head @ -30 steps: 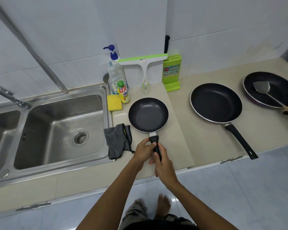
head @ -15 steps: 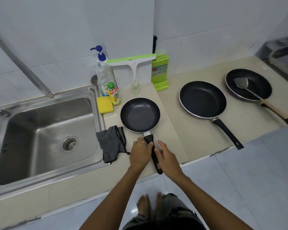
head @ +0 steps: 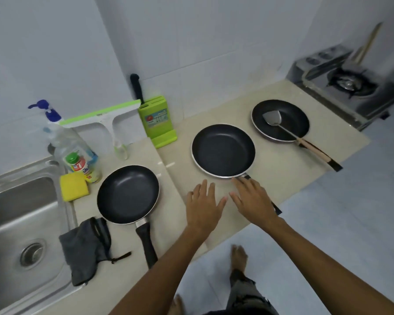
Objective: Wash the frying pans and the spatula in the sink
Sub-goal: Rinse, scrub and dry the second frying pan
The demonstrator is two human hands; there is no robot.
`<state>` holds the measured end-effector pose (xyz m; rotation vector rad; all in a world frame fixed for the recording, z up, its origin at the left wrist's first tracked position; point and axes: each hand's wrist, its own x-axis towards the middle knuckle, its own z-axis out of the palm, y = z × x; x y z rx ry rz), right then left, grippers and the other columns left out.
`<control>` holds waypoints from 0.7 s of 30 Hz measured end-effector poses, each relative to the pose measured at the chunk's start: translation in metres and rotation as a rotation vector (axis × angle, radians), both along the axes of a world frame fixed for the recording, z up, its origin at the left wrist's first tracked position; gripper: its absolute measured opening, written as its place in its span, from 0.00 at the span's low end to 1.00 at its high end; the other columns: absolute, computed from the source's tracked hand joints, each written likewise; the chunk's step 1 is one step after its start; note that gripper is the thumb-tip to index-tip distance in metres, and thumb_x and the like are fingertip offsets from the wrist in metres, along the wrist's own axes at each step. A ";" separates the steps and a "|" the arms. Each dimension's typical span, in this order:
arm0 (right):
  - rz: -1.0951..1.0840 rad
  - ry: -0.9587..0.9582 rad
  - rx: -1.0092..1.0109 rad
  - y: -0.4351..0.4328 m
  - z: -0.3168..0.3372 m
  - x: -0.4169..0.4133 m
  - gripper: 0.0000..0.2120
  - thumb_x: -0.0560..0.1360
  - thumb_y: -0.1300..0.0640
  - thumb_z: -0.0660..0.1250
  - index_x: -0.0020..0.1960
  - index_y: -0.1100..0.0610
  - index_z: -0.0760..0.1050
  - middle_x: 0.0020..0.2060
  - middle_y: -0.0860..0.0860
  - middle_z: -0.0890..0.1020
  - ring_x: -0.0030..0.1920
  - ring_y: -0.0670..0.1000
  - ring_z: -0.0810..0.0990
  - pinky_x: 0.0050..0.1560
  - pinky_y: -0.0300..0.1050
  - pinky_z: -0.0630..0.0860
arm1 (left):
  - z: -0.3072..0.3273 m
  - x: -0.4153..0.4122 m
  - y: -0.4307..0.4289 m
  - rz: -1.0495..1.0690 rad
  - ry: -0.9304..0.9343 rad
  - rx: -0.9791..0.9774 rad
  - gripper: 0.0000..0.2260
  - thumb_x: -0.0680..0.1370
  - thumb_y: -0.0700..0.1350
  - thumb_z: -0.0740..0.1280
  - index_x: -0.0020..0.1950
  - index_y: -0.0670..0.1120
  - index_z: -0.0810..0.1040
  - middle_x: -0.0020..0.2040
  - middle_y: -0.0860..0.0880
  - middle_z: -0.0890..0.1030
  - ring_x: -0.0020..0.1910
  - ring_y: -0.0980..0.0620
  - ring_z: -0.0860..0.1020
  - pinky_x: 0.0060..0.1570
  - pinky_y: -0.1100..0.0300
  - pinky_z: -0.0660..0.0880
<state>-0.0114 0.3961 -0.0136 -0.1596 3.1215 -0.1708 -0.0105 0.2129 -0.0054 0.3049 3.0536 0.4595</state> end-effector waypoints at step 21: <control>-0.433 -0.696 -0.963 0.111 -0.079 -0.074 0.23 0.84 0.42 0.56 0.78 0.42 0.62 0.62 0.51 0.82 0.52 0.51 0.84 0.54 0.54 0.84 | -0.075 -0.102 0.188 0.940 -0.853 1.177 0.09 0.81 0.42 0.66 0.55 0.38 0.82 0.42 0.40 0.83 0.33 0.44 0.80 0.29 0.57 0.76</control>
